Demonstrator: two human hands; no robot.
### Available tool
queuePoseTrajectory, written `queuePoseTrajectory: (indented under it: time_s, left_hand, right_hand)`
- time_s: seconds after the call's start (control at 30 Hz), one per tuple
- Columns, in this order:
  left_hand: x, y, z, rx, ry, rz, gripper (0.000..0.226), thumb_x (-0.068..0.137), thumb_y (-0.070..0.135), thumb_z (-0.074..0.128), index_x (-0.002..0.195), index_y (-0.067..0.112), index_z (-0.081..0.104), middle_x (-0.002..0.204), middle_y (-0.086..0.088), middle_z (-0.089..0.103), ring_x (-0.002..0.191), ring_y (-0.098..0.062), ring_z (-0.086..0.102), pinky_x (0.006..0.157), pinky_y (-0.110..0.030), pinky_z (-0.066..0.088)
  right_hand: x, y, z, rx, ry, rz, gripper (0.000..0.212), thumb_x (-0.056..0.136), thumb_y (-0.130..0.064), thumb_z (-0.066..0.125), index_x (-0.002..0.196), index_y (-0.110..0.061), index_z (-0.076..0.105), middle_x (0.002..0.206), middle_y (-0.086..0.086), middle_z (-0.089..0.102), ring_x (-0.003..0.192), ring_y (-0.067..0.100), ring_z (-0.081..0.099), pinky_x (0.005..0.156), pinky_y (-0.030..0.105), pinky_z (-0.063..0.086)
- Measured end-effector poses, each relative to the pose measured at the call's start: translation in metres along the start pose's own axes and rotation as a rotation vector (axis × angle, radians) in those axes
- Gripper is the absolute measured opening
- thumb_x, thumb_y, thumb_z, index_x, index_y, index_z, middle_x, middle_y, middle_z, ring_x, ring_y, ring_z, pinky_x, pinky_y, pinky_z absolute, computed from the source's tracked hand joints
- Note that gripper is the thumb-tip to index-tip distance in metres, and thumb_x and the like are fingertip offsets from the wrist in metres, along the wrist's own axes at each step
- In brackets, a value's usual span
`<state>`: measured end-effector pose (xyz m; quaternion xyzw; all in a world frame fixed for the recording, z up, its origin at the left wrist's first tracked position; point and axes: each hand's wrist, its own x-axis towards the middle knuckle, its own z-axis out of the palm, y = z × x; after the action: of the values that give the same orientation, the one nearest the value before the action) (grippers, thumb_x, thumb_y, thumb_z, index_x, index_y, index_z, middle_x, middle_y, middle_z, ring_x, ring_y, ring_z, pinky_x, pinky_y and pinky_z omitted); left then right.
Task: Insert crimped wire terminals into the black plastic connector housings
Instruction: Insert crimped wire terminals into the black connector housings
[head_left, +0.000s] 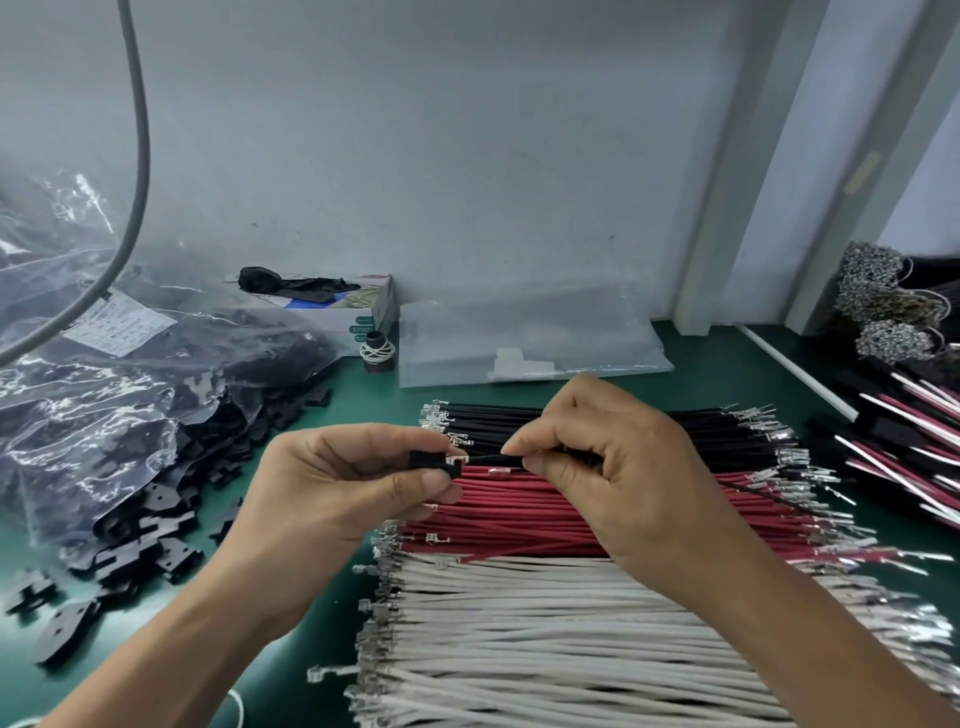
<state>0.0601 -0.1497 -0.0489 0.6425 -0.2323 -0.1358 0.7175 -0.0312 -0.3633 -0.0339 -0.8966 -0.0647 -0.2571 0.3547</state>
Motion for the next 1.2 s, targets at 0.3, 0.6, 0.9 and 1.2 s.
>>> queuePoseTrajectory:
  time_s: [0.3, 0.6, 0.9, 1.2]
  left_hand:
    - [0.0, -0.002, 0.002, 0.064, 0.026, 0.051, 0.031, 0.057, 0.011, 0.085, 0.088, 0.014, 0.084, 0.083, -0.02, 0.078, 0.076, -0.031, 0.078, 0.072, -0.027, 0.063]
    - [0.0, -0.001, -0.002, 0.098, 0.019, 0.063, 0.029, 0.059, 0.012, 0.087, 0.088, 0.015, 0.084, 0.084, -0.017, 0.079, 0.076, -0.029, 0.079, 0.069, -0.026, 0.062]
    - [0.001, -0.002, -0.002, 0.106, 0.025, 0.057, 0.03, 0.059, 0.014, 0.088, 0.089, 0.017, 0.084, 0.083, -0.017, 0.079, 0.076, -0.029, 0.078, 0.07, -0.027, 0.063]
    - [-0.002, -0.001, 0.002, 0.066, 0.009, 0.055, 0.031, 0.06, 0.014, 0.086, 0.091, 0.014, 0.084, 0.087, -0.02, 0.079, 0.078, -0.033, 0.078, 0.07, -0.028, 0.063]
  right_hand:
    - [-0.002, 0.001, 0.005, -0.034, 0.013, -0.01, 0.015, 0.09, -0.013, 0.073, 0.097, -0.026, 0.08, 0.084, -0.014, 0.058, 0.085, 0.009, 0.062, 0.074, 0.018, 0.047]
    - [-0.005, -0.001, 0.01, -0.093, 0.035, -0.031, 0.013, 0.091, -0.014, 0.072, 0.098, -0.023, 0.079, 0.085, -0.013, 0.059, 0.085, 0.008, 0.061, 0.074, 0.016, 0.047]
    - [-0.006, -0.004, 0.013, -0.069, 0.054, -0.022, 0.015, 0.091, -0.009, 0.073, 0.098, -0.021, 0.079, 0.086, -0.013, 0.059, 0.086, 0.009, 0.061, 0.076, 0.016, 0.048]
    - [-0.007, -0.007, 0.02, -0.024, 0.018, 0.01, 0.013, 0.093, -0.012, 0.071, 0.1, -0.02, 0.078, 0.089, -0.013, 0.058, 0.089, 0.006, 0.059, 0.077, 0.013, 0.043]
